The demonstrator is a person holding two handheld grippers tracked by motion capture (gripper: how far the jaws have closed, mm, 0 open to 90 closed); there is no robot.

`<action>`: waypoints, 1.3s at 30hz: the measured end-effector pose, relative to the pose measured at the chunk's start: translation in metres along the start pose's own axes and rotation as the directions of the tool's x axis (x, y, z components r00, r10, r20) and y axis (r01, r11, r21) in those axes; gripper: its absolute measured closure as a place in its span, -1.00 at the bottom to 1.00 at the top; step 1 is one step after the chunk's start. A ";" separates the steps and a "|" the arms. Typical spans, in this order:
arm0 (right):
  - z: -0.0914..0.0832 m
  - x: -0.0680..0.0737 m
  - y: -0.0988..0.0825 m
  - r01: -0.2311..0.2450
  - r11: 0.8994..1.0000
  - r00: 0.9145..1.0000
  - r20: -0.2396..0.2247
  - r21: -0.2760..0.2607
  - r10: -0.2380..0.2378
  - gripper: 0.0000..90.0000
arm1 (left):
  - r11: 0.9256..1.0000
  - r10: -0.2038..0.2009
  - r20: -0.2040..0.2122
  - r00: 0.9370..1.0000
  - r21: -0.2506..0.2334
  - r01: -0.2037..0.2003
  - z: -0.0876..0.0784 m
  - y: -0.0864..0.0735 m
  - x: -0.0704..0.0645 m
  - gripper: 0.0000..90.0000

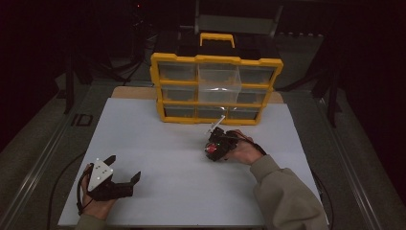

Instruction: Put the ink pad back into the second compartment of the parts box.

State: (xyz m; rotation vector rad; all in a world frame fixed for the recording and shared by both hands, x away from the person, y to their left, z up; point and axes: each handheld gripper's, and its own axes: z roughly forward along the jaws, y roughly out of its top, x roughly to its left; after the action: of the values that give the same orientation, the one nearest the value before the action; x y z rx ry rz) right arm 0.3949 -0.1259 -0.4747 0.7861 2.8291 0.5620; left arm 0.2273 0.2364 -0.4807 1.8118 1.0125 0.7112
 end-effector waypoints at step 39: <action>-0.025 -0.024 -0.020 -0.062 0.998 0.997 0.038 0.002 0.062 -0.34 | 1.000 0.001 -0.001 1.000 0.003 -0.001 0.000 0.000 0.000 -1.00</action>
State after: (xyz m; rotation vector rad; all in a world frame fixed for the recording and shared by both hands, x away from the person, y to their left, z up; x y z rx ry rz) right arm 0.3999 -0.1618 -0.4582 0.8786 2.7799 0.5460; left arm 0.2275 0.2364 -0.4808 1.8150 1.0140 0.7116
